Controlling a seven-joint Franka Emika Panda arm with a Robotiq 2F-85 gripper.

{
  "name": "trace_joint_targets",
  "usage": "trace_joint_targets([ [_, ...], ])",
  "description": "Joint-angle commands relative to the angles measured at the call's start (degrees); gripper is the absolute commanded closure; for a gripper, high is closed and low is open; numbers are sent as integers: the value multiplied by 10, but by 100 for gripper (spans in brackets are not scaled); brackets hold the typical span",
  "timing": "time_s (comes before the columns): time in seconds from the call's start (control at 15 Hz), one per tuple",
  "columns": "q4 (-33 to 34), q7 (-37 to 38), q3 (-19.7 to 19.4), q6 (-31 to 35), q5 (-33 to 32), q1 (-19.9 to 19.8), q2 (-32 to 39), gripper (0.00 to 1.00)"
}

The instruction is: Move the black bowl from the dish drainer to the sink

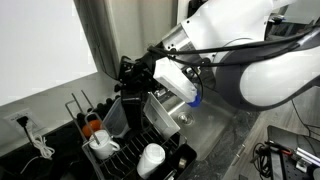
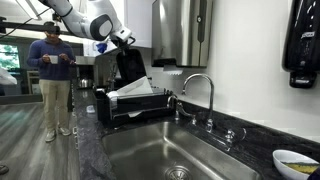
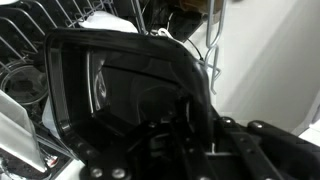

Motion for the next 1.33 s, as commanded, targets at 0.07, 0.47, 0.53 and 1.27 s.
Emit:
trace_joint_targets([
  [0.07,-2,-88,83,-28,84,-70,-19,94],
  [0.47,-12,-130,105,-93,133,-106,-52,94],
  [0.53,-12,-131,102,-105,133,-108,-57,94],
  [1.27,-7,-146,28,-176,155,-57,-115,94],
])
